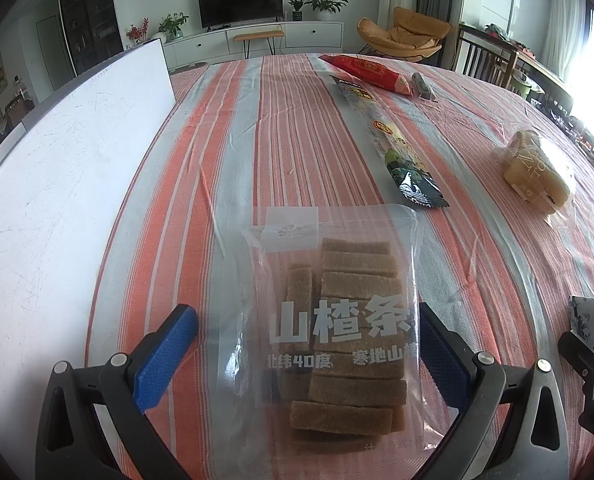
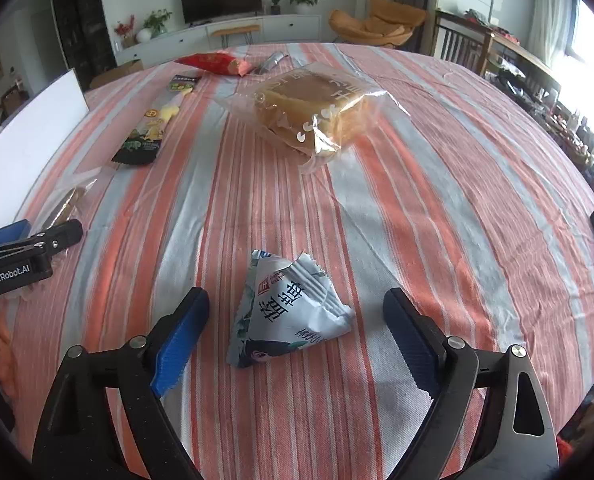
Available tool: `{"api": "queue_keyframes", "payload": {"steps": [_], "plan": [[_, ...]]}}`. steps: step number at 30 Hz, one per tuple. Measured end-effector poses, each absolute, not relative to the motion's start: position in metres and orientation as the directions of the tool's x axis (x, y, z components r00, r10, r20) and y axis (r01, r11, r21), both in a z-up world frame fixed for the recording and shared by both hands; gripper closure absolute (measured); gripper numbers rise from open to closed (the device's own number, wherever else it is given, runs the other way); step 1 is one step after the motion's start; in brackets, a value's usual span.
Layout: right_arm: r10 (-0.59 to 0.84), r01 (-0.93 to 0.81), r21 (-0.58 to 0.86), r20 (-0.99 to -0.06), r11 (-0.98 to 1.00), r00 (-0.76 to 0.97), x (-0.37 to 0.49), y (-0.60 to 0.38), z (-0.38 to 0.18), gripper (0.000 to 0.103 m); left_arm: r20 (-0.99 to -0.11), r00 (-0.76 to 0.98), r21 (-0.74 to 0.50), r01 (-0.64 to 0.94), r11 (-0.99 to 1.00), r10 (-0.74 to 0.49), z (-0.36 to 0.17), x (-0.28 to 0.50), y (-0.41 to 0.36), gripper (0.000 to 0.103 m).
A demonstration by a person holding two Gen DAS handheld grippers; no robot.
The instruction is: Organize snacks
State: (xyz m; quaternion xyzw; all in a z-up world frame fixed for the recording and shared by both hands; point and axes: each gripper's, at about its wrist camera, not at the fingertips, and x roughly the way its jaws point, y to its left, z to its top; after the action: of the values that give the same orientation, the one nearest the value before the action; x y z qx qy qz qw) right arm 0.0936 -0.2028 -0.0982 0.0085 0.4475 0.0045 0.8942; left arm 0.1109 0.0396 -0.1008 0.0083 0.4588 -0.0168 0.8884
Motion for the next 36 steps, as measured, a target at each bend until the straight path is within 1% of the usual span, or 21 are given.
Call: {"api": "queue_keyframes", "payload": {"steps": [7,12,30,31,32,34,35,36], "plan": [[0.028,-0.015,0.024,-0.781,1.000,0.624,0.088,-0.202,-0.102,0.009,-0.815,0.579,-0.001,0.038,0.999,-0.022,-0.101,0.111,0.040,0.000],[0.023,-0.016,0.016,-0.786,1.000,0.618,0.090,-0.199,-0.102,0.006,-0.815,0.578,-0.001,0.038,0.999,-0.022,-0.101,0.111,0.040,0.000],[0.029,-0.012,0.028,-0.775,1.000,0.631,0.083,-0.202,-0.100,0.007,-0.815,0.578,0.000,0.038,0.999,-0.022,-0.101,0.111,0.040,0.000],[0.038,-0.004,0.045,-0.771,0.999,0.636,0.082,-0.205,-0.099,0.008,-0.816,0.578,-0.001,0.038,0.999,-0.022,-0.101,0.111,0.040,0.000],[0.076,0.004,0.103,-0.758,0.995,0.648,0.080,-0.213,-0.096,0.008,-0.816,0.578,-0.001,0.038,0.999,-0.023,-0.101,0.111,0.040,0.000],[0.214,0.022,0.312,-0.700,0.950,0.681,0.076,-0.238,-0.093,0.008,-0.816,0.578,-0.003,0.038,0.999,-0.024,-0.101,0.111,0.040,0.000],[0.286,0.052,0.446,-0.654,0.894,0.701,0.072,-0.255,-0.094,0.008,-0.816,0.577,-0.005,0.039,0.999,-0.027,-0.101,0.111,0.040,0.000],[0.307,0.074,0.502,-0.633,0.862,0.711,0.070,-0.264,-0.095,0.008,-0.817,0.577,-0.007,0.041,0.999,-0.029,-0.101,0.111,0.040,0.000]]}}
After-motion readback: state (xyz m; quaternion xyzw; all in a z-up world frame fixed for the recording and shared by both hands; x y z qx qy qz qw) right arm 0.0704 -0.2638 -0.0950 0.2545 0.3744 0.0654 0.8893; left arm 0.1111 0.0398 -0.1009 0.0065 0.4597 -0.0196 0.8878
